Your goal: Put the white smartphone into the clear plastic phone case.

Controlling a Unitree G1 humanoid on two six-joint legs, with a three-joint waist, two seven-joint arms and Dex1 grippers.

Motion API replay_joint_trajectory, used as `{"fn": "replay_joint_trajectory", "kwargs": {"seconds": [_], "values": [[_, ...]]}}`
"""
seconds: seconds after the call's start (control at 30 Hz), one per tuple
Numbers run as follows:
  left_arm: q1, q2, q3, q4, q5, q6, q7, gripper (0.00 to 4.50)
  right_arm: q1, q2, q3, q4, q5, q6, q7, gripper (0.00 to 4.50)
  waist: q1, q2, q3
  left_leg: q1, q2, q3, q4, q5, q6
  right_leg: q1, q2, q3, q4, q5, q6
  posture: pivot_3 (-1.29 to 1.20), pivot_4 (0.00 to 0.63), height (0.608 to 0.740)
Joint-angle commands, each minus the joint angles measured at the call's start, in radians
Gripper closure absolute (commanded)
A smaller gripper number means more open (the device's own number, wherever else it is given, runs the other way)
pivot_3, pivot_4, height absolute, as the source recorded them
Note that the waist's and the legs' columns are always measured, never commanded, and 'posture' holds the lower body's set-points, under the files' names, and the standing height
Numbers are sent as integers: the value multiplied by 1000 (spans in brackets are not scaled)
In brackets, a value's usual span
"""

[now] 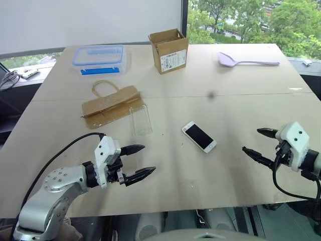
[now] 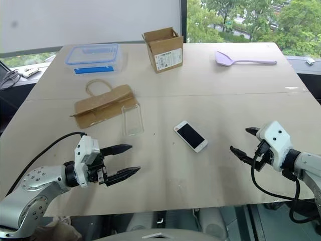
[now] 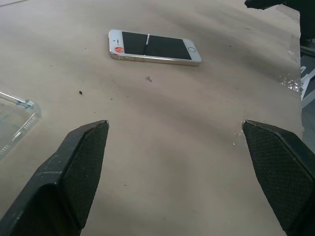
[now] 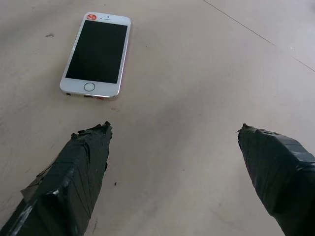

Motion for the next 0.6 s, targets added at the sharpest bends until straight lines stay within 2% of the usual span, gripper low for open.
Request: {"fn": "replay_joint_trajectory", "kwargs": {"seconds": [0.03,0.13,0.27,0.37,0.5,0.6], "values": [[-88,14,28,70,2,-47,-29,0,39,6,-73,-88,85,-22,48,35,7,1,1,0,0,0,0,0,0,0,0,0,0,0,0,0,150,740],[-269,35,16,261,35,-111,-101,0,39,56,-83,-176,253,-45,102,35,28,1,1,-1,0,1,-1,0,0,0,3,-3,0,0,0,0,150,740],[-464,107,-46,519,112,-219,-286,0,3,40,-34,-247,359,-30,134,35,20,2,1,1,2,-1,1,0,0,1,5,-4,1,1,-1,0,150,740],[-667,129,-144,776,234,-400,-448,0,-28,30,17,-276,370,-29,115,35,21,1,2,0,1,1,1,0,0,1,4,-2,0,1,-1,0,150,740],[-920,104,-267,1100,370,-623,-624,0,-49,32,59,-294,372,-27,80,35,25,-1,3,-3,0,2,1,0,0,0,3,-2,-1,2,-3,0,150,740],[-1115,84,-438,1351,459,-802,-658,0,-27,33,63,-327,377,-25,48,35,33,-3,4,-7,-1,-1,3,0,0,-1,4,-5,-1,3,-5,0,150,740]]}}
